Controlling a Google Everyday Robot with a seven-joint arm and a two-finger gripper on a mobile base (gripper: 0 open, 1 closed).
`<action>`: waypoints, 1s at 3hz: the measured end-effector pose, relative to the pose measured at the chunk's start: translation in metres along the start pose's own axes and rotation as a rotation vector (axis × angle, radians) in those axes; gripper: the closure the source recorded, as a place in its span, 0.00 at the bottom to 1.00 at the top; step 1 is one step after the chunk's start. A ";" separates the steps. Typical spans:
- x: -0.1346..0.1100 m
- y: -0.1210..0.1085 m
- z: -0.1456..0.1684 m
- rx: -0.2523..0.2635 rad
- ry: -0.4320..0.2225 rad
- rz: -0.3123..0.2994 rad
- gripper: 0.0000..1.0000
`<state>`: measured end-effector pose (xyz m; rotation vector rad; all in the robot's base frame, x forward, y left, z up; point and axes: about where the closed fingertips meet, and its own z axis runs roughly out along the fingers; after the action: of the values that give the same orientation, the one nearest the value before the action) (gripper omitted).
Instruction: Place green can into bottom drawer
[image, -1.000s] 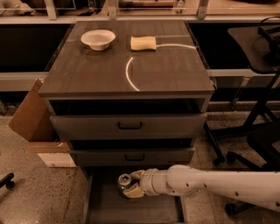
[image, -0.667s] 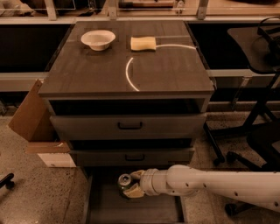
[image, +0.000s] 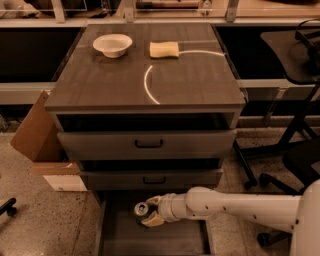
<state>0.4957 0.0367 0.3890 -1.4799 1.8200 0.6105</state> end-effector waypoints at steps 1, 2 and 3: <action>0.022 -0.007 0.039 -0.040 -0.024 -0.071 1.00; 0.043 -0.008 0.085 -0.089 -0.061 -0.096 1.00; 0.043 -0.008 0.085 -0.089 -0.061 -0.097 1.00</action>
Offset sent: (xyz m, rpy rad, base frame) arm 0.0276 0.0509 -0.1230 0.0728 -0.0313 0.1996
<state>0.5178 0.0699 0.3027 -1.5807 1.6838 0.6890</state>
